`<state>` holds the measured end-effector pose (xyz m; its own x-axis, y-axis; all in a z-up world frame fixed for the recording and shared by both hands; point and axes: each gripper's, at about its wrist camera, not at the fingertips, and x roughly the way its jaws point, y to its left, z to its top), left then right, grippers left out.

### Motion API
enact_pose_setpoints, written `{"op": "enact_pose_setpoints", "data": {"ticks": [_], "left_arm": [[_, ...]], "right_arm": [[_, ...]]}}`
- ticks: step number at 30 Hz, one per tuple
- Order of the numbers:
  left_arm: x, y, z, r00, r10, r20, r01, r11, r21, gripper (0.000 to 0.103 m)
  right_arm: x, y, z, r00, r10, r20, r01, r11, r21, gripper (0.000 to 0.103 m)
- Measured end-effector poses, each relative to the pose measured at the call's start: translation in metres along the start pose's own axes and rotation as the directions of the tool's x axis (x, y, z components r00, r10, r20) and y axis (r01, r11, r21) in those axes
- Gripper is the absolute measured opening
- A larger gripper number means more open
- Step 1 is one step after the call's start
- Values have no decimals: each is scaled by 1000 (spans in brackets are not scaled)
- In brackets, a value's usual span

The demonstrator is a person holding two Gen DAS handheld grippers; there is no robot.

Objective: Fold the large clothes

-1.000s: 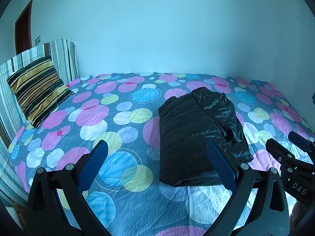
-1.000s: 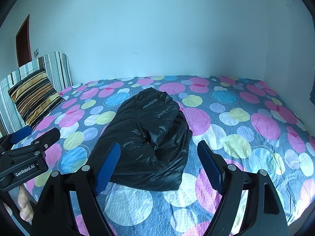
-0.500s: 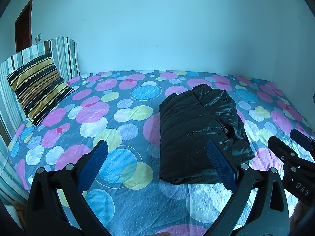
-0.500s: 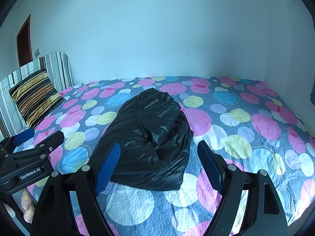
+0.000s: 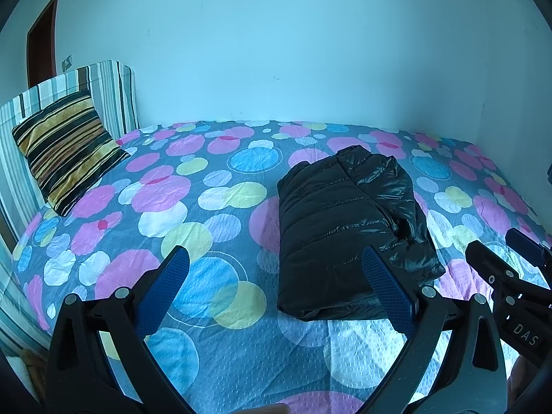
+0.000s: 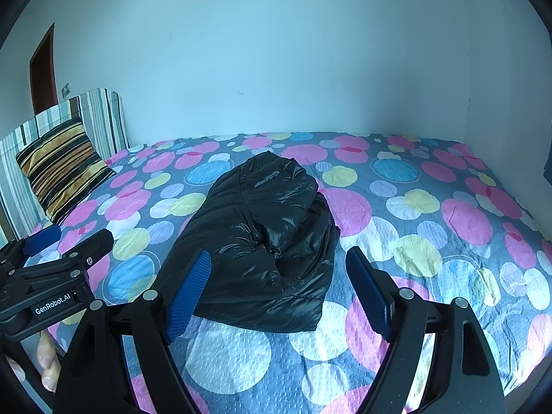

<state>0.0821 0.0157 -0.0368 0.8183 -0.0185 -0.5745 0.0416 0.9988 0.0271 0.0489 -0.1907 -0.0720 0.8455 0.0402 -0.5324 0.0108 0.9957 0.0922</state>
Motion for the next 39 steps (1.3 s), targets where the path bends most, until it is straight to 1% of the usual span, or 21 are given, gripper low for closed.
{"op": "enact_pose_setpoints", "data": {"ticks": [18,24,29,34,37,39], "left_arm": [[-1,-6,-2,1000,-16,0,16,1000,20,100],[3,-5,-4,1000,-14,-8,14,1000,19,101],[11,-2,-7,998,-53,-30,53,999,-5,101],[18,-3,-8,999,-19,-32,19,1000,18,101],[26,-2,-7,999,29,-42,-28,999,22,101],[32,0,-7,998,38,-50,-36,999,38,101]], "right_arm": [[-1,3,-1,1000,2,4,-2,1000,-9,79],[1,3,-4,1000,9,-8,-9,1000,-15,79],[5,2,-5,1000,14,-19,-15,1000,-20,79],[10,-1,-6,999,20,-28,-20,1000,-22,79],[13,-3,-6,999,20,-32,-20,1000,-20,79],[15,-6,-5,999,18,-31,-18,1000,-15,79]]}}
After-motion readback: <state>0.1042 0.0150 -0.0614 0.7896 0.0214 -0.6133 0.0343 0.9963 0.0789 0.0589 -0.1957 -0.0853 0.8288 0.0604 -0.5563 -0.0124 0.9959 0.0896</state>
